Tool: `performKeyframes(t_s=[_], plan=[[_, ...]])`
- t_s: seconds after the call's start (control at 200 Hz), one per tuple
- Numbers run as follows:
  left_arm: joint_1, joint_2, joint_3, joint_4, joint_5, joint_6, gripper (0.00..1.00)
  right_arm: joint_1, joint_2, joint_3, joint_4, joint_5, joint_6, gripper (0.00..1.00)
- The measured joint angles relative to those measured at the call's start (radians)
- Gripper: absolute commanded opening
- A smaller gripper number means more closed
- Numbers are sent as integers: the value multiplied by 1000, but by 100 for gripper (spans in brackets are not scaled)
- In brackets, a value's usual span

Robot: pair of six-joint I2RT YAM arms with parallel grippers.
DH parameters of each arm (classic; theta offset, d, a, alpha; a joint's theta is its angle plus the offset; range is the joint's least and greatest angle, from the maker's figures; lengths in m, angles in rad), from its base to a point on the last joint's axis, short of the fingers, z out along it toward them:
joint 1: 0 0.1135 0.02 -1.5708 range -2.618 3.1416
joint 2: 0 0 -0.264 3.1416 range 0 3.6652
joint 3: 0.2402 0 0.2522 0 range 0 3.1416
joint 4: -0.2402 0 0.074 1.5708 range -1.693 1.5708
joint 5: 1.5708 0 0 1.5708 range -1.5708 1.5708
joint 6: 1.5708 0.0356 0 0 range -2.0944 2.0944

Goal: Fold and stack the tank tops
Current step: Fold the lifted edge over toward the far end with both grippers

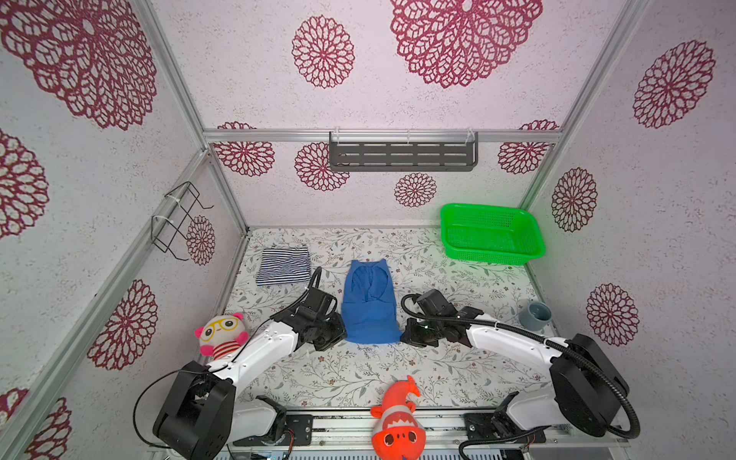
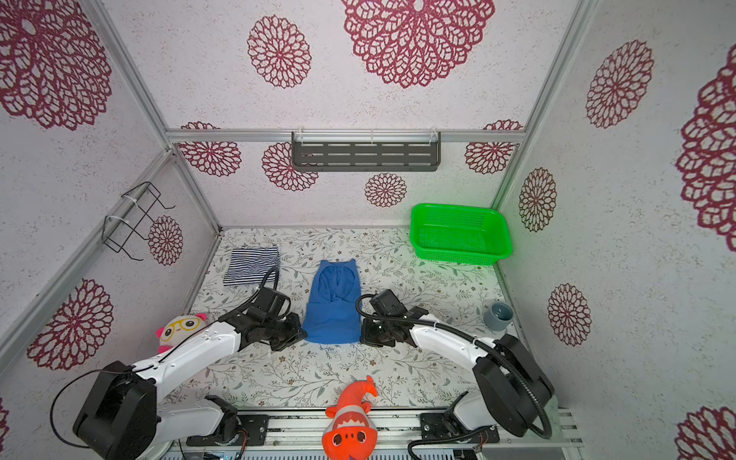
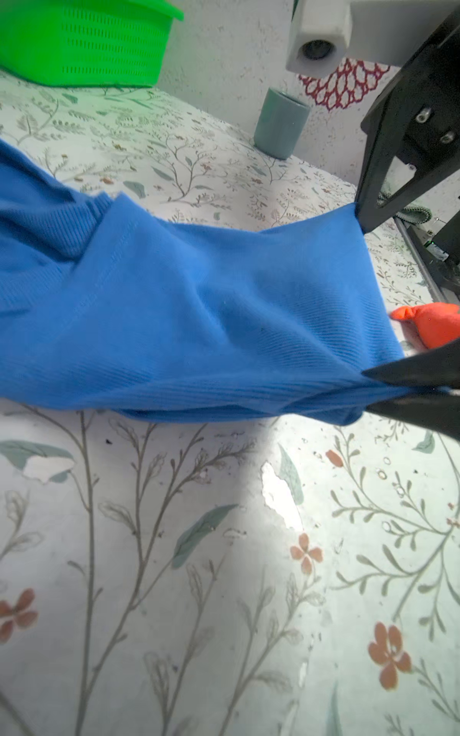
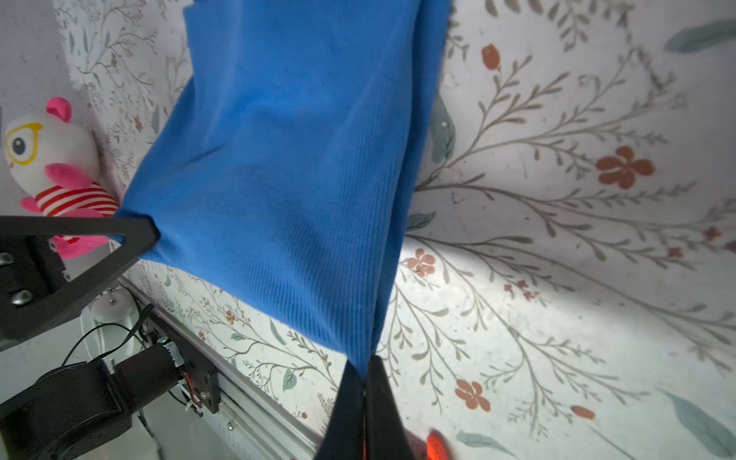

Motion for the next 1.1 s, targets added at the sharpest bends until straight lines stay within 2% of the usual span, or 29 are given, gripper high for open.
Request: performKeyframes(t_s=[0.28,0.681,1.101], plan=[[23,51,273,-79,-48,99,0,-54,25,172,-64,44,-122,0],[141,378,486,-21,18,250,0,-176,312,499,-104,72,-349,0],[262,734,814,33,140,337,0,-263,636,843,-111,60,-447,0]])
